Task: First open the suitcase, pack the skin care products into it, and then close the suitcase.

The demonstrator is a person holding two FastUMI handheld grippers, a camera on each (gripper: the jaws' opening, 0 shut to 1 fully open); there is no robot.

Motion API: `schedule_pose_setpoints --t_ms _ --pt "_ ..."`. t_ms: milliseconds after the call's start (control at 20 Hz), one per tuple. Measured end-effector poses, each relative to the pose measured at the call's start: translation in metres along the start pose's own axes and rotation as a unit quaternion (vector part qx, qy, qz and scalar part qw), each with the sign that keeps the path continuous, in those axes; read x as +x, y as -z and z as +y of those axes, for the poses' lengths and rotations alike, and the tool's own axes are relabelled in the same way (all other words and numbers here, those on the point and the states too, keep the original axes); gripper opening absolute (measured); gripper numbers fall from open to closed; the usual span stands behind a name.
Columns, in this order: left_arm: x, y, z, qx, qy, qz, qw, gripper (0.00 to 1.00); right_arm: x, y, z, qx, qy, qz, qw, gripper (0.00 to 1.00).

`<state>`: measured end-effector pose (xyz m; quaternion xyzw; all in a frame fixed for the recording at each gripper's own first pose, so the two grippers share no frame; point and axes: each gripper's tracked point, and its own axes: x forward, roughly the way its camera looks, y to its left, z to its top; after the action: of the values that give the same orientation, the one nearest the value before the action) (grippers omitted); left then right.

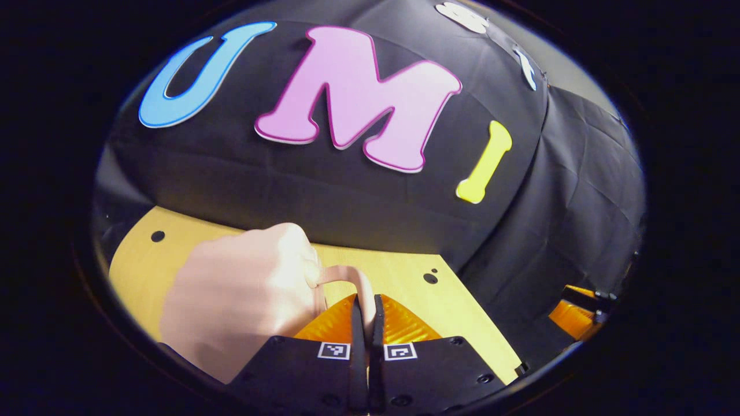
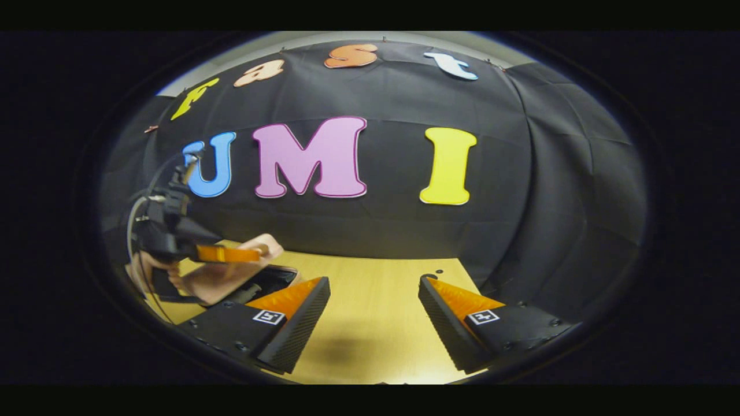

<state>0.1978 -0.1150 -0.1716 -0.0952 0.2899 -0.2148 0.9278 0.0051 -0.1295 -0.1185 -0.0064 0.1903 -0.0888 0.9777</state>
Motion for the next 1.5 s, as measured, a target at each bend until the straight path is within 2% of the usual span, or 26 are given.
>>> schedule_pose_setpoints --t_ms 250,300,400,450,500,550,600,700,800,950,1150,1250,1350,1400,1450,1500 --pt "0.056 0.071 -0.009 -0.007 -0.023 0.057 0.998 0.08 -0.02 0.01 -0.003 0.022 0.011 0.01 1.0 0.98" --pt "0.054 0.075 -0.014 -0.003 -0.029 0.057 0.998 0.1 -0.025 0.006 -0.002 0.029 0.011 0.005 1.0 0.98" --pt "0.046 0.068 -0.021 -0.015 -0.028 0.049 0.998 0.21 -0.037 -0.005 0.001 0.035 0.013 -0.008 0.999 0.98" --pt "0.027 0.055 -0.032 -0.025 -0.015 0.03 0.999 0.35 -0.043 -0.012 0.003 0.035 0.014 -0.017 0.999 0.98" --pt "0.012 0.039 -0.041 -0.028 -0.003 0.0 1.0 0.39 -0.049 -0.021 0.005 0.035 0.015 -0.028 0.999 0.98" --pt "-0.02 0.017 -0.049 -0.02 0.005 -0.035 0.999 0.63 -0.056 -0.03 0.008 0.037 0.016 -0.039 0.998 0.98" --pt "-0.053 -0.006 -0.05 -0.001 0.002 -0.07 0.998 0.71 -0.064 -0.04 0.013 0.036 0.015 -0.051 0.998 0.98" --pt "-0.119 -0.043 -0.049 0.055 -0.02 -0.124 0.991 1.0 -0.081 -0.059 0.023 0.035 0.019 -0.062 0.997 0.98" --pt "-0.191 -0.068 -0.05 0.084 -0.05 -0.169 0.981 0.96 -0.1 -0.082 0.032 0.037 0.022 -0.081 0.996 0.98" --pt "-0.294 -0.086 -0.052 0.08 -0.06 -0.225 0.969 0.96 -0.129 -0.11 0.06 0.047 0.003 -0.106 0.993 0.98" --pt "-0.385 -0.092 -0.027 0.099 -0.117 -0.276 0.949 0.96 -0.166 -0.14 0.102 0.036 -0.026 -0.155 0.987 0.97" --pt "-0.417 -0.088 -0.018 0.106 -0.138 -0.29 0.941 0.96 -0.184 -0.151 0.128 0.047 -0.051 -0.173 0.982 0.91" --pt "-0.434 -0.079 -0.012 0.111 -0.145 -0.293 0.939 0.96 -0.201 -0.16 0.149 0.042 -0.071 -0.192 0.978 0.9" --pt "-0.438 -0.072 -0.009 0.109 -0.15 -0.288 0.939 0.95 -0.208 -0.164 0.156 0.031 -0.077 -0.201 0.976 0.97" --pt "-0.441 -0.069 -0.007 0.106 -0.155 -0.286 0.94 0.96 -0.214 -0.167 0.162 0.02 -0.082 -0.211 0.974 0.9" --pt "-0.443 -0.065 -0.006 0.102 -0.159 -0.283 0.941 0.96 -0.219 -0.168 0.168 0.013 -0.09 -0.215 0.972 0.97"
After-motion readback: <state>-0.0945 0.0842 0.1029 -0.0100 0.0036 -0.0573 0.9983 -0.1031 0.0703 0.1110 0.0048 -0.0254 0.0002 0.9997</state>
